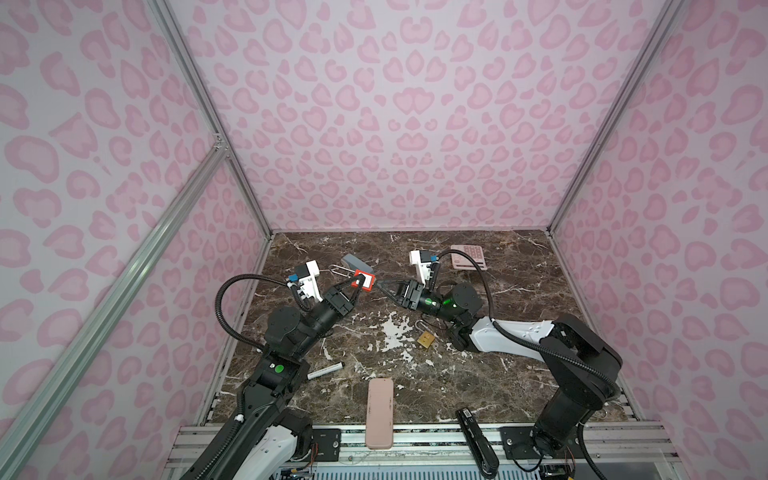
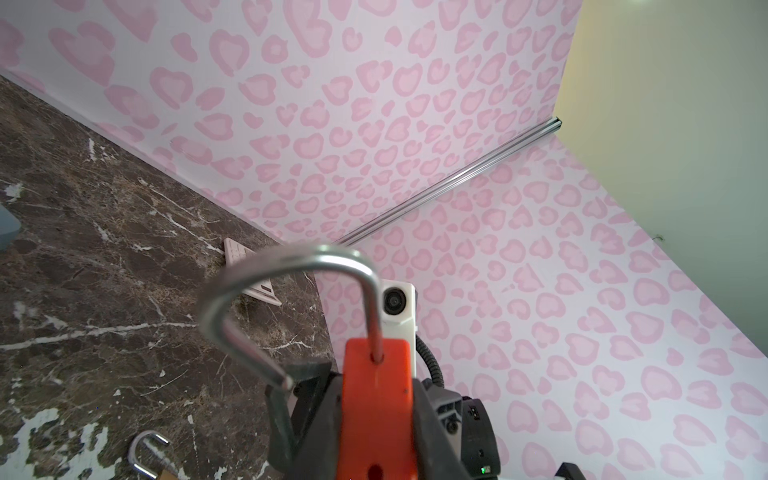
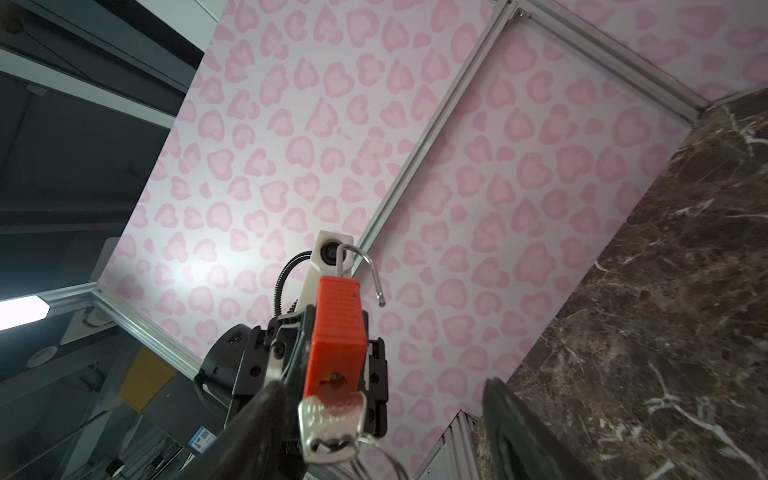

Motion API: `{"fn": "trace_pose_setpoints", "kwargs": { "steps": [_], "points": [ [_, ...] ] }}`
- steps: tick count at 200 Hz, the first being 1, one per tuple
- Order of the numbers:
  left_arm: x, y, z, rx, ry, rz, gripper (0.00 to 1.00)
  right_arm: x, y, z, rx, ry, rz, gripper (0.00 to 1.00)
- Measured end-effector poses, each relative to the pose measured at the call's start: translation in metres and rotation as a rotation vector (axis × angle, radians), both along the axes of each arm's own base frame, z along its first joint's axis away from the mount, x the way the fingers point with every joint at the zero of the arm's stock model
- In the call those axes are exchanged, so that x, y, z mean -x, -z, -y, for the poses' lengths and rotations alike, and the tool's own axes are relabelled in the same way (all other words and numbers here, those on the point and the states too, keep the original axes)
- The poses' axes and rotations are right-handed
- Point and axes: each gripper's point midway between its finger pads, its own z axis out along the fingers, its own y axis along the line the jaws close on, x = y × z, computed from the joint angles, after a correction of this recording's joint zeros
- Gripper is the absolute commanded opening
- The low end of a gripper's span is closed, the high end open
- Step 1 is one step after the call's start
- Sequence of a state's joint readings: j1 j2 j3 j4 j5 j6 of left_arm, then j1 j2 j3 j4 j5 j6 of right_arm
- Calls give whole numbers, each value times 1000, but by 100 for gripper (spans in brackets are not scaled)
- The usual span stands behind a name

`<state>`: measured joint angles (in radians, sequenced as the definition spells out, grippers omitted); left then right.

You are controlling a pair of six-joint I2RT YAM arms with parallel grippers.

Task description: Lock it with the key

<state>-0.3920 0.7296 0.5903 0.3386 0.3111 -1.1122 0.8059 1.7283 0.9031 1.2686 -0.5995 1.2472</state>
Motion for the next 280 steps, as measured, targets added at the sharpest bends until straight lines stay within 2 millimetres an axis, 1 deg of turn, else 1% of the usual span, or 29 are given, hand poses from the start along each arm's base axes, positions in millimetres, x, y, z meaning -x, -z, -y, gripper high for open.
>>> {"fn": "trace_pose_setpoints", "kwargs": {
  "steps": [14, 42, 72, 96, 118, 130, 141, 166, 170, 172, 175, 186, 209, 220, 227, 251, 280],
  "points": [
    [0, -1, 0, 2, 1, 5, 18, 1, -8, 1, -31, -8, 2, 74],
    [1, -4, 0, 7, 2, 16, 18, 5, -20, -1, -70, -23, 10, 66],
    [2, -7, 1, 11, 7, 27, 18, 11, -19, -12, -76, -55, 2, 60],
    [2, -5, 2, 11, 11, 25, 18, 13, -19, -17, -77, -71, -6, 52],
    [2, -1, 3, 7, 13, 18, 18, 14, -19, -18, -78, -74, -7, 42],
    [2, 1, 2, 6, 12, 13, 19, 14, -19, -18, -78, -74, -8, 39],
    [2, 3, 3, 5, 13, 10, 21, 13, -20, -18, -80, -75, -10, 33],
    [3, 1, 2, 8, 12, 18, 35, 13, -18, -20, -79, -79, -22, 21],
    [3, 1, 2, 8, 11, 18, 35, 13, -18, -20, -79, -80, -21, 19],
    [3, 2, 2, 8, 10, 18, 39, 13, -18, -20, -79, -80, -20, 19],
    [3, 2, 2, 9, 10, 18, 41, 13, -18, -20, -79, -80, -21, 18],
    [4, 1, 1, 11, 9, 22, 47, 13, -17, -20, -78, -81, -23, 16],
    [5, -2, -1, 15, 1, 33, 65, 12, -17, -19, -79, -80, -29, 15],
    [6, -3, -2, 17, -4, 37, 76, 11, -17, -18, -80, -78, -29, 15],
    [7, -3, -4, 16, -11, 41, 81, 10, -18, -17, -81, -75, -29, 15],
    [11, -4, -8, 14, -26, 52, 86, 8, -22, -8, -87, -61, -26, 14],
    [13, -10, -16, 12, -53, 81, 87, 7, -22, 1, -85, -47, -31, 14]
  ]
}}
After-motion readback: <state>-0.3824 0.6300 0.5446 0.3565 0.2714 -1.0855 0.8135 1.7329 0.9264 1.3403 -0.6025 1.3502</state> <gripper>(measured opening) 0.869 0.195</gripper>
